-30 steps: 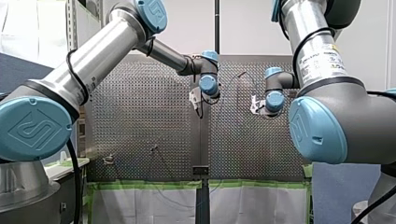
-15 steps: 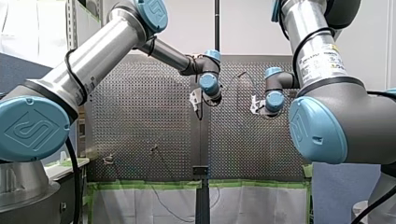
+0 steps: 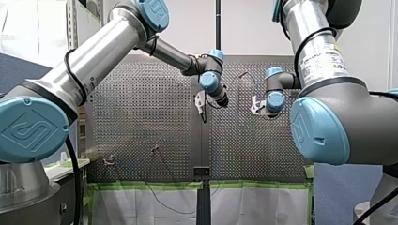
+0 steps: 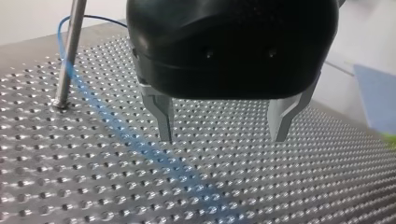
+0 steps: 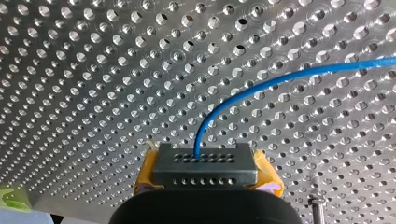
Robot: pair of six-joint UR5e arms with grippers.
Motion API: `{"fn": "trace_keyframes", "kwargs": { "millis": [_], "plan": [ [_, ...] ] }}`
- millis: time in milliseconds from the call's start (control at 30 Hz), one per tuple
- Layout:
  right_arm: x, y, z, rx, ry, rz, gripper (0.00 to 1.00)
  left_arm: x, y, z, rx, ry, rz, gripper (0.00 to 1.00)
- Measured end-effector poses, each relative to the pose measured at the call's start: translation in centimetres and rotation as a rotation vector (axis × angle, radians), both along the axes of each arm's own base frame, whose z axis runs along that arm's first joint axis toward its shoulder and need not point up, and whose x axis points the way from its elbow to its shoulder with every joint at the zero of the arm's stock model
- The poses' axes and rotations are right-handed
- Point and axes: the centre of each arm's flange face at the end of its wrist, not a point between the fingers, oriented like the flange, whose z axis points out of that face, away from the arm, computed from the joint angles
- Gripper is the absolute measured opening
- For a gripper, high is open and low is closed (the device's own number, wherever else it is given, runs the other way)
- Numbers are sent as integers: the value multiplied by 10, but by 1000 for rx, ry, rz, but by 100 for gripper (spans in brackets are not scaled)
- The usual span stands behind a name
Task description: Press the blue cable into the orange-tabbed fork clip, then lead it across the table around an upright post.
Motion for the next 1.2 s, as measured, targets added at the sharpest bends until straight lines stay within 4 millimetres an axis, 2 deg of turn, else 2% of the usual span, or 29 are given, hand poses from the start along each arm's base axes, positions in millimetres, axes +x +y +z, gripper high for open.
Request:
{"fn": "trace_keyframes", "kwargs": {
  "millis": [433, 700, 1033, 1200],
  "plan": [
    [0, 1, -1, 3, 1, 0, 0, 2, 4, 1, -22, -10, 79, 100],
    [-1, 4, -7, 12, 5, -5, 0, -4, -13, 6, -127, -42, 60, 100],
    [-9, 11, -29, 12, 10, -16, 0, -2, -26, 13, -226, -84, 15, 100],
    [-13, 15, -57, 48, 28, -18, 0, 6, -26, 18, -253, -132, 39, 100]
  ]
}}
